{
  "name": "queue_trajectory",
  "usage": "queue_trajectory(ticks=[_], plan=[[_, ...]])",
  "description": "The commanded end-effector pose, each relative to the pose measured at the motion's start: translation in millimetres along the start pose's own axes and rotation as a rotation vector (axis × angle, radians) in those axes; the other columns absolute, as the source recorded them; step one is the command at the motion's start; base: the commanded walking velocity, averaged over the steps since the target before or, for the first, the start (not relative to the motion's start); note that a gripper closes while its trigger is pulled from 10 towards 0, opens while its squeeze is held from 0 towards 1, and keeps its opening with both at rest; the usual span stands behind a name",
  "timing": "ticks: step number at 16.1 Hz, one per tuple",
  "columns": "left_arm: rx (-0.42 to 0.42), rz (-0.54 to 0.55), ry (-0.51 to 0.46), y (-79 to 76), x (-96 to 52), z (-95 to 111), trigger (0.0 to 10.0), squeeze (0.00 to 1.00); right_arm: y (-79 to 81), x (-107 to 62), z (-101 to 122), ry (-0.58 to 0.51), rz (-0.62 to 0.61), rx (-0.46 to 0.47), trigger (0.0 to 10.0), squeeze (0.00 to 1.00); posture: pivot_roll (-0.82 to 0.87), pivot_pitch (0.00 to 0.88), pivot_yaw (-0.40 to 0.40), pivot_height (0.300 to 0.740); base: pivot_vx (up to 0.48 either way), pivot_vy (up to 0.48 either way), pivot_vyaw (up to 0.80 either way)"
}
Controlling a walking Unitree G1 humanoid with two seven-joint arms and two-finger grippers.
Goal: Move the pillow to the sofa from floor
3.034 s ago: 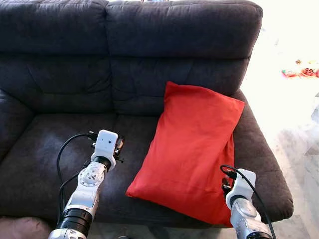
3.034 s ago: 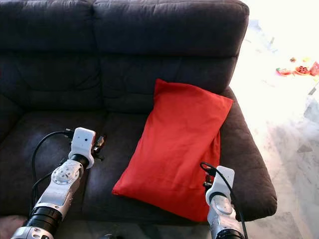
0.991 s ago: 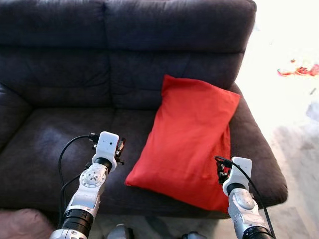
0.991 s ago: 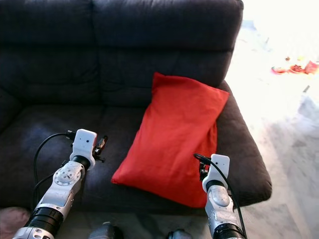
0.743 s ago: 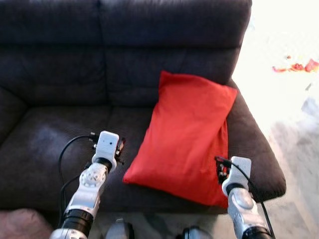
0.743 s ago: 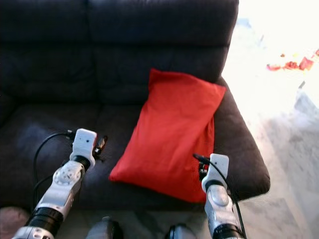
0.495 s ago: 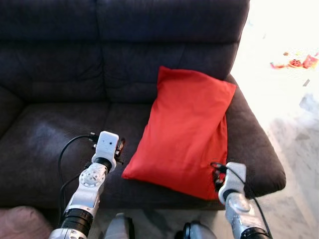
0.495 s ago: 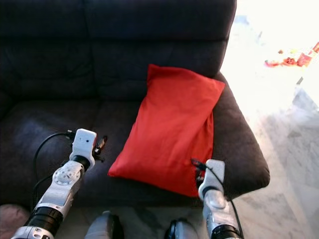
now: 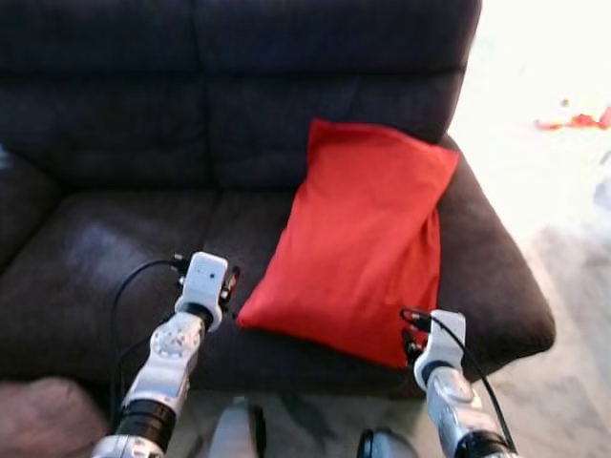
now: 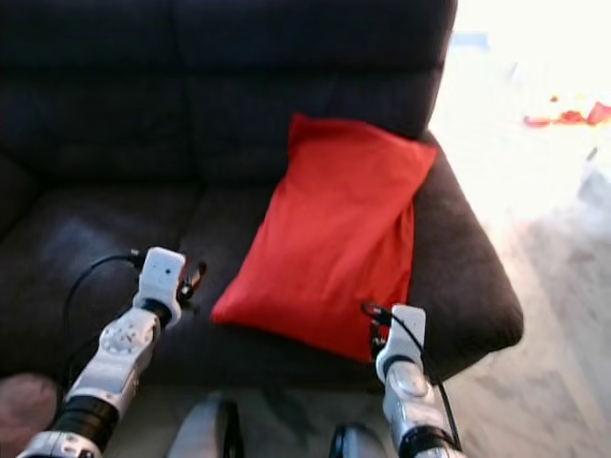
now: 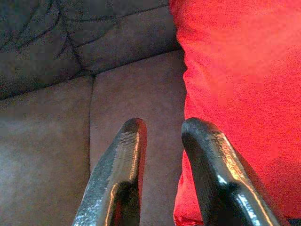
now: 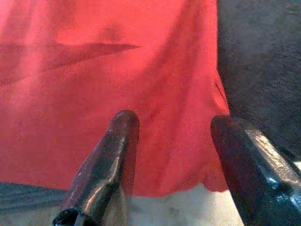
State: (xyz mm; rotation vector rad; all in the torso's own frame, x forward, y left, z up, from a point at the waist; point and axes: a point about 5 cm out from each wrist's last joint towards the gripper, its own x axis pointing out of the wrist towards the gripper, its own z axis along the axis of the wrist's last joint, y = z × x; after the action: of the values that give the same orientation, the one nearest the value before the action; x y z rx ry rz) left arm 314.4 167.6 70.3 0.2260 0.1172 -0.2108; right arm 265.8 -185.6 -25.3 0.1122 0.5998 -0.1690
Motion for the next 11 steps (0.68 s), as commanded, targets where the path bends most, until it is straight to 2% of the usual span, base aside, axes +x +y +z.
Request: queue_trajectory(ticks=[1,5,7,8,9,11], plan=[[0.005,0.003,0.001,4.3,1.8,2,10.0,0.00,4.0,1.1,2,-0.008,0.011,0.014,10.0,0.00,0.07,0.062,0.019,0.657,0.000,0.000,0.00],[0.006,-0.001,0.006,6.9,1.4,2,10.0,0.00,13.0,3.1,9,-0.031,0.038,-0.015,10.0,0.00,0.08,0.065,0.037,0.657,0.000,0.000,0.00],[0.011,-0.004,0.009,9.0,1.5,2,10.0,0.00,8.7,3.8,9,-0.020,-0.025,-0.001,10.0,0.00,0.08,0.067,0.047,0.657,0.000,0.000,0.00],[0.016,-0.006,0.010,10.5,1.7,3,10.0,0.00,3.5,4.3,9,-0.011,-0.089,0.061,10.0,0.00,0.08,0.068,0.054,0.657,0.000,0.000,0.00],[0.018,-0.008,0.010,11.3,1.9,3,10.0,0.00,1.5,5.1,11,-0.010,-0.115,0.143,10.0,0.00,0.08,0.068,0.057,0.657,0.000,0.000,0.00],[0.022,-0.011,0.009,12.6,2.4,4,10.0,0.00,0.7,6.5,16,-0.014,-0.132,0.245,10.0,0.00,0.08,0.067,0.061,0.657,0.000,0.000,0.00]])
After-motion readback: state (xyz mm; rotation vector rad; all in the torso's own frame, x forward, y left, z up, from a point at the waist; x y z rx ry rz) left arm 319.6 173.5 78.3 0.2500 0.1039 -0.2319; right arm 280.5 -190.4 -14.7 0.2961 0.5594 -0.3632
